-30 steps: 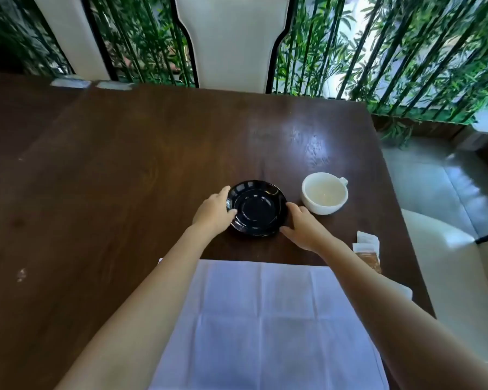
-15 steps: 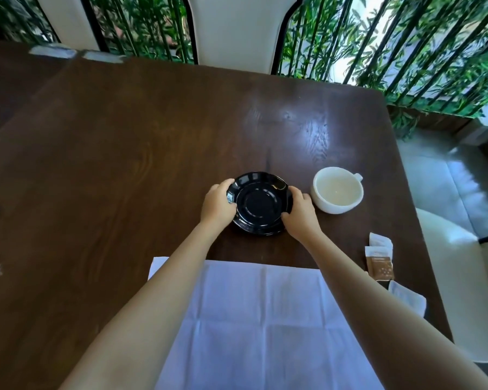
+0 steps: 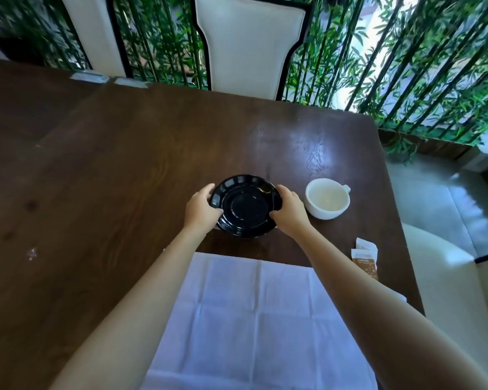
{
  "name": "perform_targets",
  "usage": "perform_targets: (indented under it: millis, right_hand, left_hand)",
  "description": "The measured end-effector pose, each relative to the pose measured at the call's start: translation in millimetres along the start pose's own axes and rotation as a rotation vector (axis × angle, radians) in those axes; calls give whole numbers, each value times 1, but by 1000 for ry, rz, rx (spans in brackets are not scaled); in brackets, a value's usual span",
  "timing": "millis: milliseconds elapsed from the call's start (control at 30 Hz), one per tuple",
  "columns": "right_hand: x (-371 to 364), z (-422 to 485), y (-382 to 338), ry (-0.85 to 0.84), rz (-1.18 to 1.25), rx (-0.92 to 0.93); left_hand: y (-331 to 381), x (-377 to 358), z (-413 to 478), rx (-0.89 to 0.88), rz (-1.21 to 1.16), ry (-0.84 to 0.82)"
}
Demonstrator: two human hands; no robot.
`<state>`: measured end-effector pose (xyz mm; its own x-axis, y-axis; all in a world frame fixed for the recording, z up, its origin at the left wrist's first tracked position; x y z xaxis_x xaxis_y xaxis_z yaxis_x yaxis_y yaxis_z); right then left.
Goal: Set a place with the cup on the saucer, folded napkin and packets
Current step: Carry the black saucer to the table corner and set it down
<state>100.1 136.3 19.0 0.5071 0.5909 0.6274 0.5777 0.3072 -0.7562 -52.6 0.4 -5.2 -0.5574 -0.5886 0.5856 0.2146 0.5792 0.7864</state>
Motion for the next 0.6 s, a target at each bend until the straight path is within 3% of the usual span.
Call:
perform_targets:
  millis: [267,600]
  right_hand:
    - [-20,-27,-49,-73,-7,113]
    - [-139,-105,-117,-346,26,261]
  left_hand:
    - [-16,65,-68,113,-226,138]
    - [-116,164,-185,353,-444,334]
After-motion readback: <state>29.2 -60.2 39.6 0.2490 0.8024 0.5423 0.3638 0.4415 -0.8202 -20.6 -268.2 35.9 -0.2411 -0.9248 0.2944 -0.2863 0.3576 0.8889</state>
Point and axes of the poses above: each hand's wrist, its own z-axis towards the middle knuckle, its own x-axis out of the back of the hand, y = z × x, the point moved 6 cm from there along z, towards the middle knuckle, and after that the axes turned 6 degrees about z, right-handed, at the moved point
